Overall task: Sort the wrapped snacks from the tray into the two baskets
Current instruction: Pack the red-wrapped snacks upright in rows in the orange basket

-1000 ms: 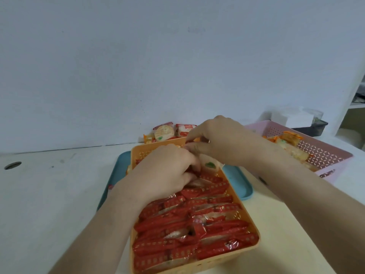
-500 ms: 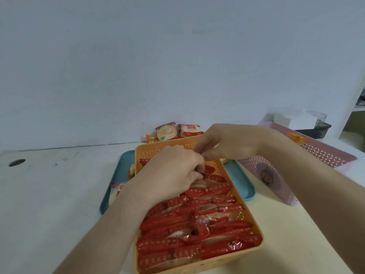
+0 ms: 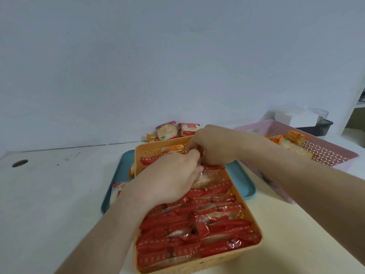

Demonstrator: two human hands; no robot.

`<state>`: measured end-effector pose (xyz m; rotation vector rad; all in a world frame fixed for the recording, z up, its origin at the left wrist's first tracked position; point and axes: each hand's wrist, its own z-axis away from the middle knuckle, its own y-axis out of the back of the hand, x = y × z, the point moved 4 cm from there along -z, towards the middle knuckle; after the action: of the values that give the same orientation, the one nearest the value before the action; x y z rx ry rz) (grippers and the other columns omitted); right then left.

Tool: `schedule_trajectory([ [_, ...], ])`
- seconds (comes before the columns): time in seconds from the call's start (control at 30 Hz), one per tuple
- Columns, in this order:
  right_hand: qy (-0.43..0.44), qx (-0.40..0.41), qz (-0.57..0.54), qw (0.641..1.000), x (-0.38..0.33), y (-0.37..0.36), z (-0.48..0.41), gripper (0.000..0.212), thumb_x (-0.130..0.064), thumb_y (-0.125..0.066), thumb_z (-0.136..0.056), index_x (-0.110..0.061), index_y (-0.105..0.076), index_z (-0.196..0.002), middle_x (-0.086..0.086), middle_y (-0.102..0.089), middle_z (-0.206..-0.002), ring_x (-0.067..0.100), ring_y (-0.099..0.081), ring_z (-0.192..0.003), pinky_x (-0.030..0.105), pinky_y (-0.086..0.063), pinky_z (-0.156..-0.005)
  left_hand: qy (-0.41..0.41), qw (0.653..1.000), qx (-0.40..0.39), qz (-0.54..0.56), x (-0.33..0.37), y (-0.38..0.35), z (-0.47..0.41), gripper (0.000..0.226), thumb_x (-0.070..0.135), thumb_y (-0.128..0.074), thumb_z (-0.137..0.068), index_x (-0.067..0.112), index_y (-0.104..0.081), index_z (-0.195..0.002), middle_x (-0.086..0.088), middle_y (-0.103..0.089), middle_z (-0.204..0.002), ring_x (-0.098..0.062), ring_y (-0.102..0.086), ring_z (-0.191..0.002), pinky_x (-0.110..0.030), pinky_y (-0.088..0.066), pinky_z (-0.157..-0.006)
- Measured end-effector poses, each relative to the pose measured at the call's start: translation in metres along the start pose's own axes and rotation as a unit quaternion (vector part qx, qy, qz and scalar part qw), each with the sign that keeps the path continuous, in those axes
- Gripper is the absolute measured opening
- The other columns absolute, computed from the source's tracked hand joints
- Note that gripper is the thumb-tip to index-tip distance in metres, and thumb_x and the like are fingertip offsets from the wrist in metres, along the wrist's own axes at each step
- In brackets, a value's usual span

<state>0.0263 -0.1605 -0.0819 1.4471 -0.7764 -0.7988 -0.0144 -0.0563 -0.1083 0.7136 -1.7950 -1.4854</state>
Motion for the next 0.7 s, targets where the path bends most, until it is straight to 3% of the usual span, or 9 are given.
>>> schedule_trajectory([
  [0.1,-0.016,0.074,-0.071,0.995,0.004,0.012,0.006,0.034,-0.037,-0.062,-0.079,-0.025,-0.07,-0.11,-0.006,-0.068,-0.1,0.011,-0.061,-0.097,0.021,-0.043,-0.08,0.002,0.999,-0.045,-0.022,-0.007,-0.005,-0.005,0.037,0.045,-0.033,-0.1,0.02,-0.058,-0.09,0.005,-0.063,-0.079,-0.012,-0.059,-0.074,-0.04,-0.05,-0.074],
  [0.17,-0.023,0.111,-0.118,0.987,0.007,0.024,0.013,0.032,-0.03,-0.062,-0.082,-0.024,-0.069,-0.113,-0.007,-0.068,-0.105,0.009,-0.06,-0.101,0.019,-0.041,-0.081,-0.005,0.997,-0.081,-0.01,-0.01,-0.007,-0.006,0.045,0.048,-0.035,-0.099,0.019,-0.061,-0.076,0.004,-0.061,-0.065,-0.012,-0.058,-0.065,-0.04,-0.05,-0.072],
  [0.23,-0.024,0.11,-0.127,0.985,0.008,0.03,0.02,0.034,-0.018,-0.061,-0.083,-0.026,-0.067,-0.115,-0.007,-0.068,-0.11,0.009,-0.059,-0.104,0.017,-0.041,-0.08,-0.015,0.993,-0.115,0.02,-0.01,-0.006,-0.004,0.05,0.048,-0.036,-0.099,0.017,-0.055,-0.064,0.004,-0.051,-0.054,-0.01,-0.05,-0.052,-0.038,-0.048,-0.066],
  [0.33,-0.024,0.073,-0.107,0.991,0.002,0.029,0.028,0.034,-0.032,-0.061,-0.084,-0.029,-0.064,-0.117,-0.007,-0.066,-0.11,0.011,-0.058,-0.104,0.021,-0.042,-0.084,-0.025,0.987,-0.144,0.073,-0.009,0.006,0.005,0.038,0.047,-0.041,-0.097,0.03,-0.063,-0.071,0.013,-0.06,-0.063,0.0,-0.055,-0.06,-0.027,-0.046,-0.067],
  [0.4,-0.022,0.054,-0.091,0.994,-0.001,0.024,0.032,0.038,-0.042,-0.061,-0.083,-0.03,-0.063,-0.118,-0.007,-0.065,-0.111,0.012,-0.058,-0.104,0.025,-0.044,-0.088,-0.013,0.988,-0.078,0.129,-0.012,0.025,0.01,0.023,0.042,-0.053,-0.094,0.032,-0.073,-0.087,0.015,-0.07,-0.079,0.002,-0.063,-0.075,-0.024,-0.048,-0.074],
  [0.47,-0.015,0.036,-0.084,0.996,-0.005,0.019,0.035,0.034,-0.049,-0.062,-0.084,-0.031,-0.065,-0.112,-0.008,-0.066,-0.107,0.012,-0.059,-0.1,0.026,-0.046,-0.084,0.025,0.982,0.045,0.18,-0.026,0.044,0.015,0.009,0.032,-0.065,-0.087,0.034,-0.075,-0.087,0.021,-0.07,-0.078,0.006,-0.063,-0.077,-0.018,-0.045,-0.071],
  [0.53,-0.011,0.018,-0.073,0.997,-0.009,0.015,0.038,0.031,-0.057,-0.061,-0.083,-0.033,-0.066,-0.101,-0.01,-0.068,-0.099,0.01,-0.06,-0.093,0.027,-0.049,-0.079,0.078,0.981,0.105,0.142,-0.043,0.051,0.019,0.011,0.033,-0.072,-0.081,0.038,-0.072,-0.091,0.023,-0.067,-0.083,0.004,-0.06,-0.08,-0.019,-0.043,-0.07],
  [0.63,-0.008,0.007,-0.023,1.0,-0.014,0.007,0.04,0.016,-0.035,-0.062,-0.086,-0.036,-0.064,-0.101,-0.01,-0.067,-0.101,0.012,-0.059,-0.095,0.032,-0.05,-0.08,0.116,0.992,0.014,0.041,-0.053,0.039,0.017,0.026,0.042,-0.073,-0.078,0.041,-0.065,-0.102,0.021,-0.059,-0.104,-0.002,-0.055,-0.093,-0.027,-0.046,-0.078],
  [0.7,-0.004,0.005,0.008,1.0,-0.017,0.001,0.039,0.028,-0.022,-0.058,-0.085,-0.036,-0.065,-0.108,-0.011,-0.068,-0.104,0.013,-0.059,-0.098,0.033,-0.05,-0.083,0.124,0.992,-0.016,0.031,-0.052,0.033,0.014,0.016,0.041,-0.073,-0.08,0.038,-0.066,-0.095,0.023,-0.056,-0.089,0.0,-0.054,-0.082,-0.021,-0.041,-0.067],
])
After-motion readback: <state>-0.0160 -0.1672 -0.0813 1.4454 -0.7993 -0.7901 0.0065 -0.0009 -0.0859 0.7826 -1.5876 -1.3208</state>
